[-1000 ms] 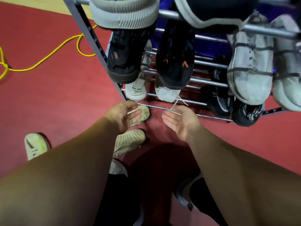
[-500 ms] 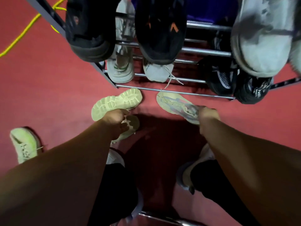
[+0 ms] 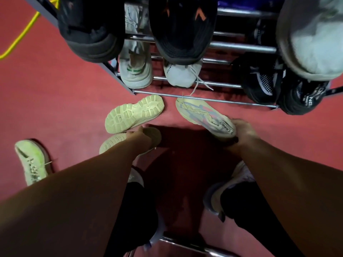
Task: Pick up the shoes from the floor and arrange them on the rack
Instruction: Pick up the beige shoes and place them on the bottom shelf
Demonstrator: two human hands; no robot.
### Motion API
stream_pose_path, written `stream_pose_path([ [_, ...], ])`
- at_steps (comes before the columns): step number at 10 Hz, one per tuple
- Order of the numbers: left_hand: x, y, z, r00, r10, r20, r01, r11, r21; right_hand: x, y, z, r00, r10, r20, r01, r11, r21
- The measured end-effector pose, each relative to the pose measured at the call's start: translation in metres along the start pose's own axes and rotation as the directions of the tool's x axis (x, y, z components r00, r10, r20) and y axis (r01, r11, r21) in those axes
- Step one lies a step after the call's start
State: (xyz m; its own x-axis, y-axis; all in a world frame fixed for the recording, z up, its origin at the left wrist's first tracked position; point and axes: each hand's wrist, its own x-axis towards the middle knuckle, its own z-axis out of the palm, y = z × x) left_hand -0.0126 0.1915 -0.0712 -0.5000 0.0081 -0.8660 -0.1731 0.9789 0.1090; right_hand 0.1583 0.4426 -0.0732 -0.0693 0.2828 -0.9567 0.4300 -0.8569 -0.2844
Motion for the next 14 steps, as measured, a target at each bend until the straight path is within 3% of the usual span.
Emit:
stream_pose_path([
  [1,0.006,-0.006,0.0,1.0,-0.016,-0.014,0.017,0.99,0.14,-0.002,0.009,0.006,0.999,0.007,-0.032,-0.013,0.98,-0.199],
  [2,-0.007,0.001,-0.005,0.997,-0.059,-0.053,0.072,0.957,0.281,0.002,0.021,0.012,0.998,0.027,0.057,-0.01,0.958,-0.286],
  [3,-0.004,0.001,-0.006,1.0,-0.008,-0.018,0.014,0.919,0.394,-0.003,0.024,0.019,0.977,0.105,0.187,-0.04,0.947,-0.32],
  [4,-0.008,-0.002,-0.004,0.99,0.022,0.139,-0.085,0.878,0.471,-0.012,0.02,0.027,0.942,0.159,0.297,-0.055,0.943,-0.328],
  [6,-0.013,-0.012,0.005,0.975,0.079,0.207,-0.199,0.719,0.666,-0.026,0.023,0.038,0.901,0.215,0.377,-0.049,0.913,-0.404],
  [9,-0.022,-0.03,0.015,0.975,0.116,0.192,-0.22,0.652,0.725,-0.022,0.032,0.038,0.88,0.25,0.403,-0.048,0.892,-0.449],
  [11,-0.025,-0.021,0.005,0.981,-0.009,0.193,-0.148,0.606,0.781,-0.028,0.029,0.047,0.899,0.224,0.375,-0.026,0.884,-0.467],
  [12,-0.03,-0.014,0.003,0.983,0.046,0.175,-0.16,0.678,0.717,-0.034,0.023,0.047,0.914,0.225,0.336,-0.029,0.866,-0.499],
  [14,-0.069,0.015,0.0,0.874,0.456,0.167,-0.483,0.775,0.407,-0.044,0.019,0.029,0.934,0.084,0.348,0.086,0.89,-0.447],
])
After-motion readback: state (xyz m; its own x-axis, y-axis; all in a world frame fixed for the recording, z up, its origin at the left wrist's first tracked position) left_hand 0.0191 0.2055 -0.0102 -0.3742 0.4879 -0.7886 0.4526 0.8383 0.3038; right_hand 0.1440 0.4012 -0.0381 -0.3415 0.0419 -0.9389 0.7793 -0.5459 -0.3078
